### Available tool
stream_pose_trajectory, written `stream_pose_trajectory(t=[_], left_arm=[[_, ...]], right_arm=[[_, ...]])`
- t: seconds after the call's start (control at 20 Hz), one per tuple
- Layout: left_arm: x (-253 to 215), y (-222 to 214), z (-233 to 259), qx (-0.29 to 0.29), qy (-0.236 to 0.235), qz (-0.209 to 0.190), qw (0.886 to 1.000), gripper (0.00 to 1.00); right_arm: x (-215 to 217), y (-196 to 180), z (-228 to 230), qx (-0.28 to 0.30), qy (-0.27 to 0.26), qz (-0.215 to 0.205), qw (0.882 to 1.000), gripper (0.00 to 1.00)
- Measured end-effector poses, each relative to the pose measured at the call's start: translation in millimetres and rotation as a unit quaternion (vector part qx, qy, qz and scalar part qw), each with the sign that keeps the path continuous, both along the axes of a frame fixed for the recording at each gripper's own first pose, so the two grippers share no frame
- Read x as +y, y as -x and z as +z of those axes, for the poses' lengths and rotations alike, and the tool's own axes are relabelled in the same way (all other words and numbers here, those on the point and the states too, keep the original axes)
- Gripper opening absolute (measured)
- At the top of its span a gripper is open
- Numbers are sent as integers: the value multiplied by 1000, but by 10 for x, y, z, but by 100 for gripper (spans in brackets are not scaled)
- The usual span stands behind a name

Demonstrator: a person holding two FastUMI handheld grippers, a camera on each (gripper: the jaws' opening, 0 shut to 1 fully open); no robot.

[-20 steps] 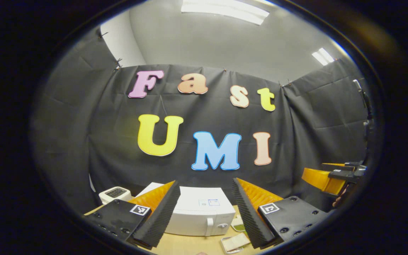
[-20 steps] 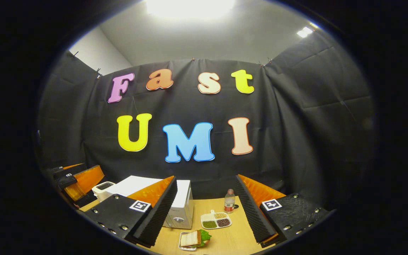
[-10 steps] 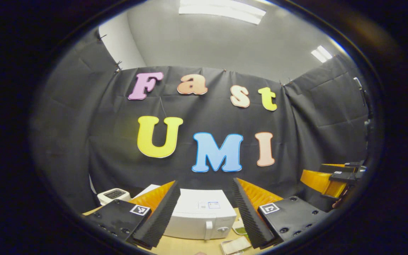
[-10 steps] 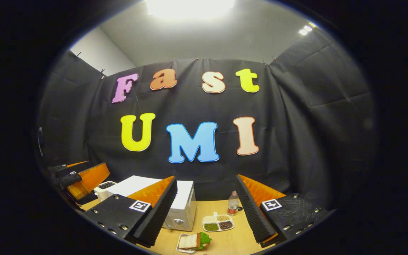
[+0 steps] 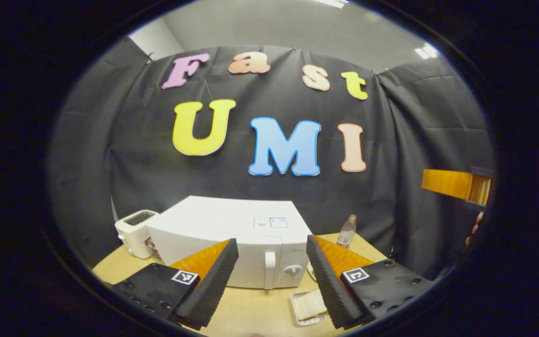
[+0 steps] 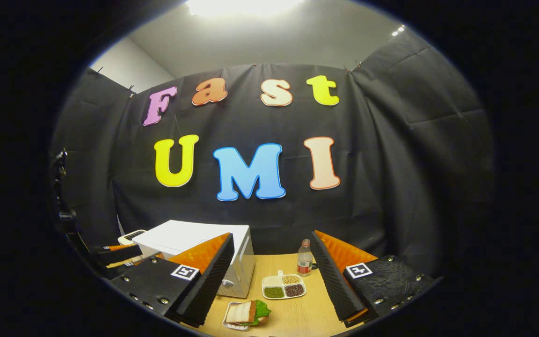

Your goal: Open the microwave oven with the left hand, put the food in, and close the microwave oven.

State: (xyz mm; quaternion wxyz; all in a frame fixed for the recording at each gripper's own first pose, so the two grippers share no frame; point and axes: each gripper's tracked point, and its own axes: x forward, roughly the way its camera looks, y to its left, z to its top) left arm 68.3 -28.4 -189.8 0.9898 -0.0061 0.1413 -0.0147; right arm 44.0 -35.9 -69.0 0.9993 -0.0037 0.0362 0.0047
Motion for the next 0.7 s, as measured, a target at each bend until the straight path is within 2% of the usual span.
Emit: stream_pose_trajectory(t=[0.45,0.7], left_arm=[[27,-671,-1094,65,-16,12,998,97],[154,-940,-1597,100,-22,23,995,92]], right_arm=[[-282,-126,-291,31,18,-13,999,98],[-378,-193,-406,52,13,-22,998,98]])
